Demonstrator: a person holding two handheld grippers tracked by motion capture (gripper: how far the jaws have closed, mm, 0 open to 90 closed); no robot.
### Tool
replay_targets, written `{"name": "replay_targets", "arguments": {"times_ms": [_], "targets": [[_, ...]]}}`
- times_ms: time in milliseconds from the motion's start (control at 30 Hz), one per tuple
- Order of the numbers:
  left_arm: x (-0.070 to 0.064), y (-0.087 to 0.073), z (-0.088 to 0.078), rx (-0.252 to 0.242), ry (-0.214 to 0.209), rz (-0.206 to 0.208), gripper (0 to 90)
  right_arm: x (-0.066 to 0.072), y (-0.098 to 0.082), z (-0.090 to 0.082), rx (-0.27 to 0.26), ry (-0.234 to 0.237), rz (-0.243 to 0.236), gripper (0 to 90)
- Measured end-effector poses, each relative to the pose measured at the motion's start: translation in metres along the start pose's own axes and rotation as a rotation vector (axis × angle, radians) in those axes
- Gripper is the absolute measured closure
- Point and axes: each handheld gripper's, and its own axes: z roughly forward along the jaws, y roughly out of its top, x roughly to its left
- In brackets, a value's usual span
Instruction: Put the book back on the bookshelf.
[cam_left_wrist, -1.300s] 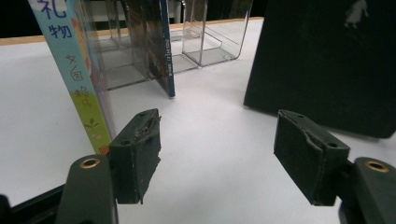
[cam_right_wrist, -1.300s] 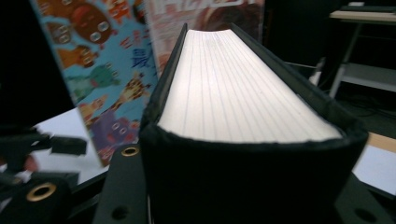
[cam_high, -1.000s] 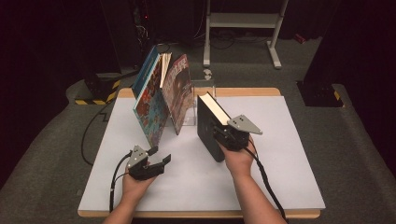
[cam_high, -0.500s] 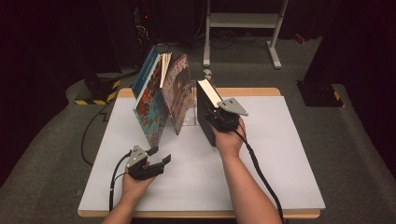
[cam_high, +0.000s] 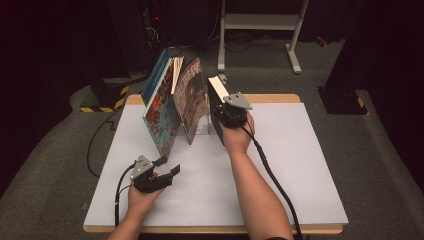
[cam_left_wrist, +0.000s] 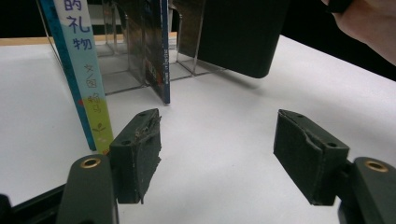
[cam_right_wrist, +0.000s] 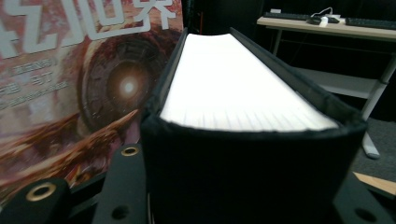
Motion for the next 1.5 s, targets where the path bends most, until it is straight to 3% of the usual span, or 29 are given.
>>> {"name": "replay_targets", "arguments": {"times_ms": [467, 900, 1500], "targets": [[0.0, 0.0, -0.002, -0.001, -0.004, -0.004, 32.6, -0.007, 0.012, 0.031, 0.009, -0.034, 0.032, 53.8], [-0.001, -0.001, -0.002, -0.003, -0.004, 0.0, 32.6, 0.0, 0.005, 0.047, -0.003, -0.08, 0.026, 53.7], [-0.003, -0.003, 0.0, 0.008, -0.004, 0.008, 32.9, 0.002, -0.009, 0.044, -0.015, -0.098, 0.037, 52.1]]}}
